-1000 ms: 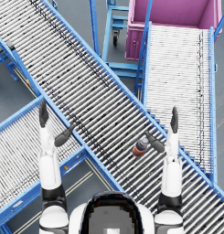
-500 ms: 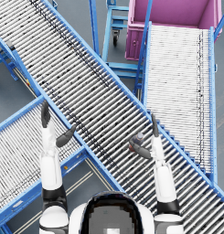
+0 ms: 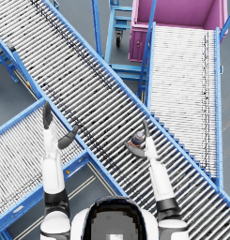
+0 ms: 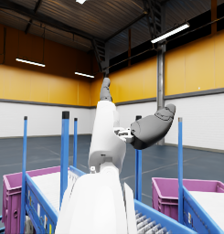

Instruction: Pick up the oil and place it on the left assembly line, put the cola on the right, and keep Sprite still

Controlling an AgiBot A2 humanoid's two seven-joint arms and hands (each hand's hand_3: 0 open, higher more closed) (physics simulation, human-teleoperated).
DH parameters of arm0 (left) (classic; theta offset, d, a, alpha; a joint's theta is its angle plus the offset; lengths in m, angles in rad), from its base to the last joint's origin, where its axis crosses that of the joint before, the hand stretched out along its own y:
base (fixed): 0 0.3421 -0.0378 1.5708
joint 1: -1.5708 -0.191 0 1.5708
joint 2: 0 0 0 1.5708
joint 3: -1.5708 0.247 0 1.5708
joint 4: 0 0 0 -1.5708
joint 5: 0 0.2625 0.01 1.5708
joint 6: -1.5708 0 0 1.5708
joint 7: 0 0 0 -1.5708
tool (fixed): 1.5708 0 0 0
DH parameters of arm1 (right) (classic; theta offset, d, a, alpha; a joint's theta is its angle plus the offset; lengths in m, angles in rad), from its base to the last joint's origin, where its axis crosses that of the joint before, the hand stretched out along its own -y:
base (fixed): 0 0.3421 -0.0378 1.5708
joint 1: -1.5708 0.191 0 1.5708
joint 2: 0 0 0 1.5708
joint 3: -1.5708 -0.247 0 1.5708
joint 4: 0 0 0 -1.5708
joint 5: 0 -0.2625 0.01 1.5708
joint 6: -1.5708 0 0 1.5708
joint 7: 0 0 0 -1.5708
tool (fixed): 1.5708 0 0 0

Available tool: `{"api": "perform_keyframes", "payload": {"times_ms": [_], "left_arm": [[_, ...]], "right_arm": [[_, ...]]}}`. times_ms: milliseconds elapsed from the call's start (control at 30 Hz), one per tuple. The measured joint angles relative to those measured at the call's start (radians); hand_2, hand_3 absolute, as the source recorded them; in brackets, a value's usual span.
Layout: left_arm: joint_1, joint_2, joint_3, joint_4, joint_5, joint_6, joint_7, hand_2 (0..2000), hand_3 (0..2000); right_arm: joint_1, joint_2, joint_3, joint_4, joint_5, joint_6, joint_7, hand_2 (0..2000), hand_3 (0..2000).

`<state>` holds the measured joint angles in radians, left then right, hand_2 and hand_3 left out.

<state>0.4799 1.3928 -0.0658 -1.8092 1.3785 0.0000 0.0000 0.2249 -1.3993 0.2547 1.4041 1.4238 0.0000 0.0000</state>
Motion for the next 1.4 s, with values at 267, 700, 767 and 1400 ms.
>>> {"api": "perform_keyframes", "payload": {"times_ms": [267,700,767,1400], "left_arm": [[0.008,0.005,-0.019,0.035,0.000,0.000,0.000,0,0],[0.009,0.011,-0.040,0.026,0.000,0.000,0.000,0,0],[0.008,0.012,-0.038,0.018,0.000,0.000,0.000,0,0],[0.001,0.022,-0.013,-0.102,0.000,0.000,0.000,0,0]], "right_arm": [[0.090,-0.050,0.045,-0.283,0.000,0.000,0.000,0,0],[0.155,-0.091,0.010,-0.342,0.001,-0.026,0.006,2000,2000],[0.162,-0.094,-0.057,-0.248,0.001,0.075,0.004,2000,2000],[0.519,-0.007,-0.556,-0.310,-0.001,0.025,-0.002,0,367]]}}
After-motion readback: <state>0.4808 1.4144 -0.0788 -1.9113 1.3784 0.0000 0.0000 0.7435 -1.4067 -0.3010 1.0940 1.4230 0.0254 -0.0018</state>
